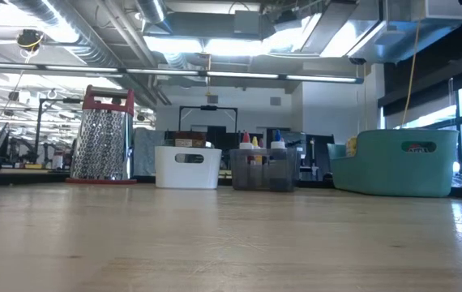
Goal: Pick & Place Kitchen Items
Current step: Put the orange cereal box into the green bin
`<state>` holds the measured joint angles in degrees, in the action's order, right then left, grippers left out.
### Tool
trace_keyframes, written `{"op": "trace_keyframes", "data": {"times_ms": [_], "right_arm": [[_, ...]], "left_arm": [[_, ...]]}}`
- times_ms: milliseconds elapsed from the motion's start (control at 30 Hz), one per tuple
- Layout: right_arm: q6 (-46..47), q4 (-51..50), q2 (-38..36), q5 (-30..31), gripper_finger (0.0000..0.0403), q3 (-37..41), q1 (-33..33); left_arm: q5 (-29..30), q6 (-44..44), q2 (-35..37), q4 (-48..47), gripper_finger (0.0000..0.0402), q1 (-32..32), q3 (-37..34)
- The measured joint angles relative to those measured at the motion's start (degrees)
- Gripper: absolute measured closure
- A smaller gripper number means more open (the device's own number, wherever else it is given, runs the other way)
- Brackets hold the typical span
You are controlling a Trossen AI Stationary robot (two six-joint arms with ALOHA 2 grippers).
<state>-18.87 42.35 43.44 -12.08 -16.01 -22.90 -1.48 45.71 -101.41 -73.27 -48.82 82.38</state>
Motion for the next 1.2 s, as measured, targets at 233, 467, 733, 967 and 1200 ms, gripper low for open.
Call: {"op": "trace_keyframes", "data": {"times_ms": [233,467,733,967,1200], "right_arm": [[0.00,-0.02,0.00,-0.02,0.0130,0.00,0.00],[0.00,-0.02,-0.02,0.00,0.0130,0.00,0.00],[0.00,-0.03,-0.01,0.00,0.0130,0.00,0.00],[0.00,-0.04,-0.01,-0.02,0.0130,0.00,0.00],[0.00,-0.04,-0.02,-0.02,0.0130,0.00,0.00]], "left_arm": [[0.22,0.00,0.00,1.98,0.0064,0.00,-2.46],[0.28,-0.70,0.00,2.17,0.0064,0.00,-2.46],[0.38,-0.59,0.00,2.38,0.0072,0.00,-2.46],[0.88,-0.48,0.00,2.38,0.0087,0.00,-2.46],[2.25,-0.45,0.00,2.34,0.0114,0.02,-2.46]]}}
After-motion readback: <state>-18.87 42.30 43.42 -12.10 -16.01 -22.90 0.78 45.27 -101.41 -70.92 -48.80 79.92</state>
